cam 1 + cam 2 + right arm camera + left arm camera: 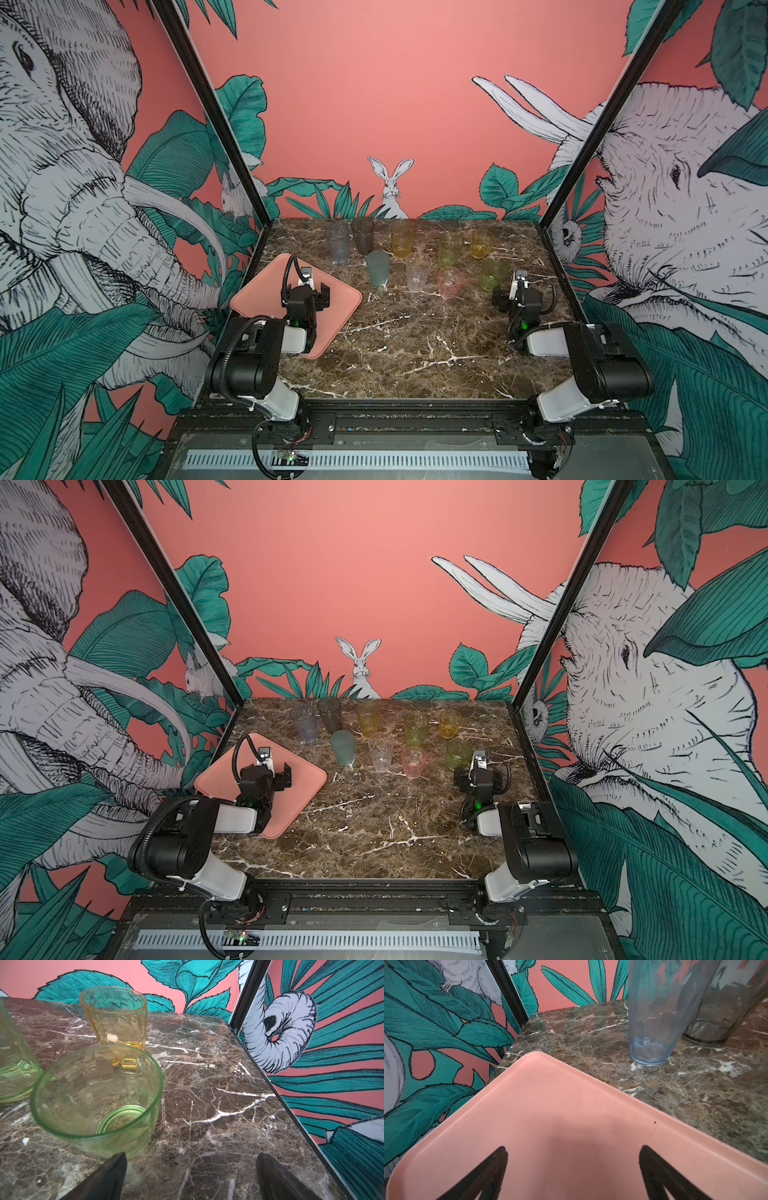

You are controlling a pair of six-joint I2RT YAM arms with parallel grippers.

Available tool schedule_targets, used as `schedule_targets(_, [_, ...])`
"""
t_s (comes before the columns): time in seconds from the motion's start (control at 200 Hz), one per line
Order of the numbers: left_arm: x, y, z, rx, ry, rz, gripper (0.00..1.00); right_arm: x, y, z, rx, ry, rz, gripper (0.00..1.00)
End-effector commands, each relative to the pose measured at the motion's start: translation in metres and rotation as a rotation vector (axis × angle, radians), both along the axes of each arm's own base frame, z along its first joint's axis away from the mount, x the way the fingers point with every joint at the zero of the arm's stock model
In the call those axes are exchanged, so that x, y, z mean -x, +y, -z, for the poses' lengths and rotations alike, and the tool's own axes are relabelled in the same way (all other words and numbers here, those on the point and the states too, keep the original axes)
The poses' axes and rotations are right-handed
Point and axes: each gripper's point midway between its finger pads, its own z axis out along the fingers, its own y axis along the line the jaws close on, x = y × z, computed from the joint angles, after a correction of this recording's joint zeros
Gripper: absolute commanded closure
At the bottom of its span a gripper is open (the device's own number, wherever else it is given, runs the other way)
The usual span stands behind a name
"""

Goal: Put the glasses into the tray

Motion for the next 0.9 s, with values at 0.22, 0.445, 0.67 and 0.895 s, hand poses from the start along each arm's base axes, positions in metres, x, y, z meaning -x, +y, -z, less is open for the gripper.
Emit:
schedule_targets(0.22, [0.000,-0.001,-0.031,-0.001,-0.040,-0.001,0.00,0.011,-0.019,-0.029,-0.003,-0.085,0.115,0.01])
schedule_targets(0.445, [0.022,0.015,-0.078,0.074,-0.073,-0.112,0.01,0.038,-0.050,-0.072,-0.077,-0.053,0.355,0.01])
schedule_targets(0.67, [0.047,0.017,-0.109,0.206,0.017,-0.173,0.00,0.060,-0.039,-0.122,-0.287,-0.025,0.370,0.01])
schedule_targets(0.895, [0.073,-0.006,-0.117,0.372,0.225,-0.134,0.00,0.065,0.023,-0.166,-0.515,-0.015,0.035,0.01])
